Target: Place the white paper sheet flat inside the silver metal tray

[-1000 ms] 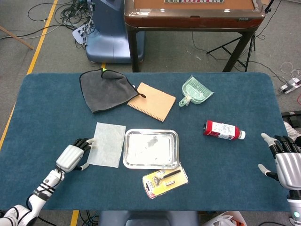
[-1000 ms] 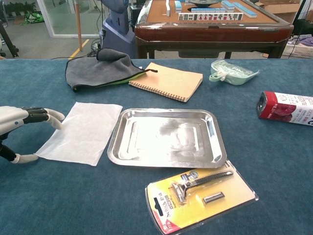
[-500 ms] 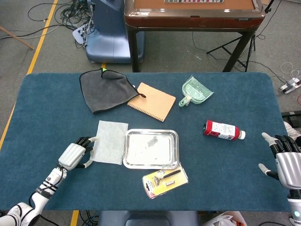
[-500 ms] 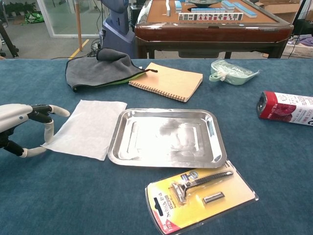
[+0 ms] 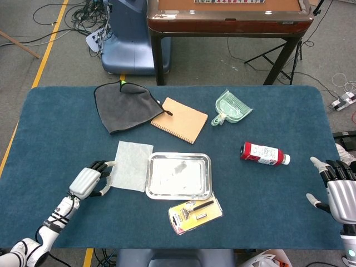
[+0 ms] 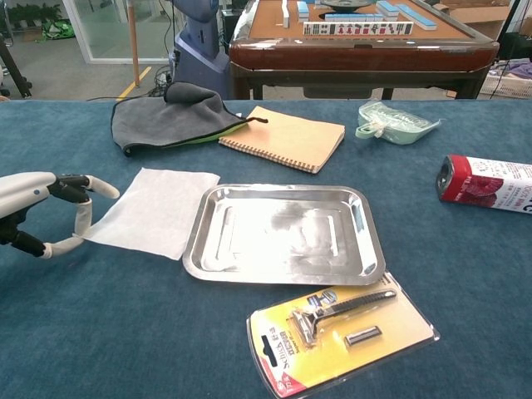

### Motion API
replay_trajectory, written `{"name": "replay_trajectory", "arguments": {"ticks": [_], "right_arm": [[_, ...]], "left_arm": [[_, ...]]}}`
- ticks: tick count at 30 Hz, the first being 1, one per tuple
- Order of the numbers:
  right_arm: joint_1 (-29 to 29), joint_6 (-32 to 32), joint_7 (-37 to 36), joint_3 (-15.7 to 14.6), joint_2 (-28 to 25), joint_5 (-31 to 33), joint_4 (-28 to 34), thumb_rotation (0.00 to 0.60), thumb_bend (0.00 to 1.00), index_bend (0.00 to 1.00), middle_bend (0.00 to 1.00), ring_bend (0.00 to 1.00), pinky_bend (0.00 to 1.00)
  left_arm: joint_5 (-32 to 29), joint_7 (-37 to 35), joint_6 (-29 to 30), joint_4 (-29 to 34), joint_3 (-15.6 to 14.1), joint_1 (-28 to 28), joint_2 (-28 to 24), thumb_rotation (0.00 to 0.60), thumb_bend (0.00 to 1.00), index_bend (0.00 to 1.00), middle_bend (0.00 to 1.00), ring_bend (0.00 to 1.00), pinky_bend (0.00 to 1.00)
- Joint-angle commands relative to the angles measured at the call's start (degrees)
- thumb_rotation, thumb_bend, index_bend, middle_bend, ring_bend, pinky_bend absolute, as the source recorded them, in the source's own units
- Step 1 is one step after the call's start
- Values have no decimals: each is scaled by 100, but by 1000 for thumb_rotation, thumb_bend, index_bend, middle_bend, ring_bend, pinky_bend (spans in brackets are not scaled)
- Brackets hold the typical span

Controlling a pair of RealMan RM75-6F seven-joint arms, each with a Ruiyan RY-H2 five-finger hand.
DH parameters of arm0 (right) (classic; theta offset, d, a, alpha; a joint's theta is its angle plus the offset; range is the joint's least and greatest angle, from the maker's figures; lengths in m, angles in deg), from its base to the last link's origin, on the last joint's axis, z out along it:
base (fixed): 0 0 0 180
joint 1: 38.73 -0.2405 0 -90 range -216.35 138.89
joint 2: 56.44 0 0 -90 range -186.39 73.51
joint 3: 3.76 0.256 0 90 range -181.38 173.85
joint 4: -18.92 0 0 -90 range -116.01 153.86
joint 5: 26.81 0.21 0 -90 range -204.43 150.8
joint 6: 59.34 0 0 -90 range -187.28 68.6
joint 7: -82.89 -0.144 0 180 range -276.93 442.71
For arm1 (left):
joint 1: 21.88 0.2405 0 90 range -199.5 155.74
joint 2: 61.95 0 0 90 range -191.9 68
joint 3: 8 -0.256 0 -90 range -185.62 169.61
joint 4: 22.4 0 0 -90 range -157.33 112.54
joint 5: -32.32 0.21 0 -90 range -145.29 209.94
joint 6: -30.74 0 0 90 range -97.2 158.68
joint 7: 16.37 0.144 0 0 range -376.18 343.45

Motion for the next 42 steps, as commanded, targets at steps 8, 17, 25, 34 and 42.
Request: {"name": "replay_trajectory", "arguments": {"ticks": [8, 17, 25, 34, 42], "right_arm": [[36, 64, -28, -8, -2, -41, -2, 600, 101, 173, 275, 157, 168], [77, 139, 10, -25, -25, -112, 56, 600, 102, 173, 275, 156, 168], [122, 193, 45, -39, -41, -134, 100, 600, 101, 172, 275, 156, 168], [163, 247, 35, -42, -45, -155, 107, 600, 101, 173, 275, 156, 168], [169, 260, 24, -39, -38, -182, 99, 600, 101, 172, 275, 154, 168]], "left_arm": [[-153, -711, 109, 520, 325, -178, -360, 600, 394, 584, 237, 173, 133], [-208, -1098, 104, 1156, 773, -583, -651, 600, 394, 578, 341, 238, 133], [-85, -1320, 89, 1587, 955, -912, -706, 600, 394, 576, 386, 263, 135], [-47, -1343, 164, 1863, 1186, -1199, -753, 600, 394, 572, 405, 269, 135], [-53, -1602, 173, 2138, 1234, -1346, -732, 600, 394, 571, 420, 284, 135]]}}
